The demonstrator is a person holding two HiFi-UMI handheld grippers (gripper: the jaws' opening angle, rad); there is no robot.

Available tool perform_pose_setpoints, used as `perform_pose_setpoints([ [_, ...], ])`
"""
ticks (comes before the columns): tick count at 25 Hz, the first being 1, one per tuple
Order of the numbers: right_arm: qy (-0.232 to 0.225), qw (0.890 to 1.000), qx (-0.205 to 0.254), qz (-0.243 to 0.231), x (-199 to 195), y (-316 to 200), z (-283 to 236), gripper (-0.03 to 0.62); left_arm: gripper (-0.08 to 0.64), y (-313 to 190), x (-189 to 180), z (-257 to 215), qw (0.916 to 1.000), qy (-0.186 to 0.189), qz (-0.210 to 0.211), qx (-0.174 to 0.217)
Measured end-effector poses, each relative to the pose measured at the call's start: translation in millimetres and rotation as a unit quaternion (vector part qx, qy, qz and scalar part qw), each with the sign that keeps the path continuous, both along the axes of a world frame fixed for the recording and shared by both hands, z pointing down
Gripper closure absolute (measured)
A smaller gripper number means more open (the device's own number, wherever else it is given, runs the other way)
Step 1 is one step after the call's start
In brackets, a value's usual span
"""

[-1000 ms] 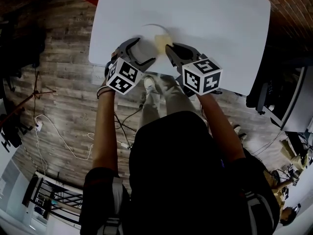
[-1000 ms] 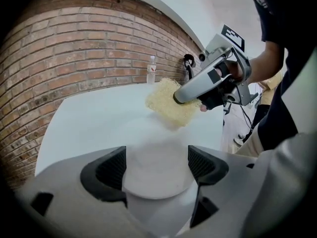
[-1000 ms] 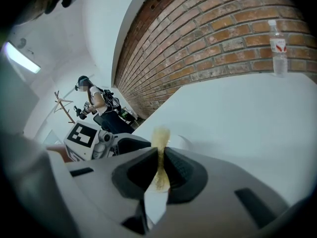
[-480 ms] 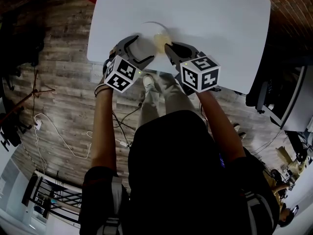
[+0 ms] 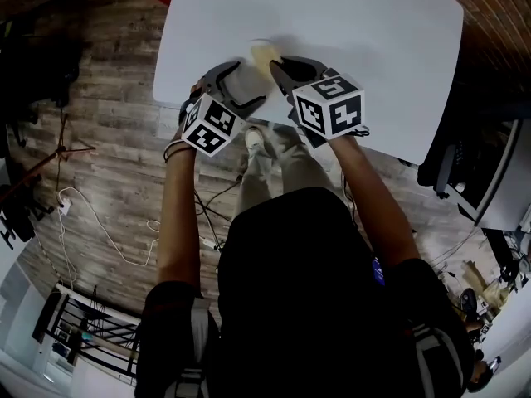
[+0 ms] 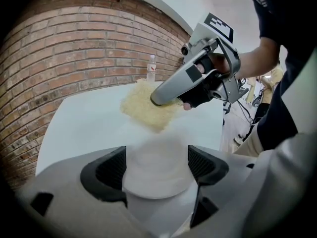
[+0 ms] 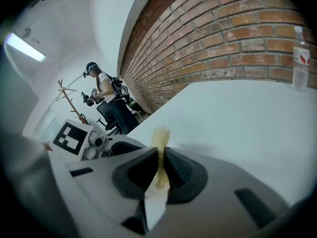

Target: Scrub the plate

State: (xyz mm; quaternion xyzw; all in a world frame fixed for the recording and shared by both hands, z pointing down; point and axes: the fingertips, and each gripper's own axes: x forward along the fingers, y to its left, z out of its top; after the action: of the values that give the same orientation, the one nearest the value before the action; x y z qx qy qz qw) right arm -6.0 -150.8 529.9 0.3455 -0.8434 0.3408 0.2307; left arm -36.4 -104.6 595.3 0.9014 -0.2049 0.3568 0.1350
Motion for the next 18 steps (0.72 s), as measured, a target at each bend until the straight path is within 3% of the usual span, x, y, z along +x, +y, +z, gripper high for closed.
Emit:
perform_pose_setpoints([
  [18,0.058,0.996,-0.023,-0.064,-34.4,-16.2,32.5,0.549,0.189,0.4,-1.6,0.4,1.0,0.004,-0.005,0.003],
])
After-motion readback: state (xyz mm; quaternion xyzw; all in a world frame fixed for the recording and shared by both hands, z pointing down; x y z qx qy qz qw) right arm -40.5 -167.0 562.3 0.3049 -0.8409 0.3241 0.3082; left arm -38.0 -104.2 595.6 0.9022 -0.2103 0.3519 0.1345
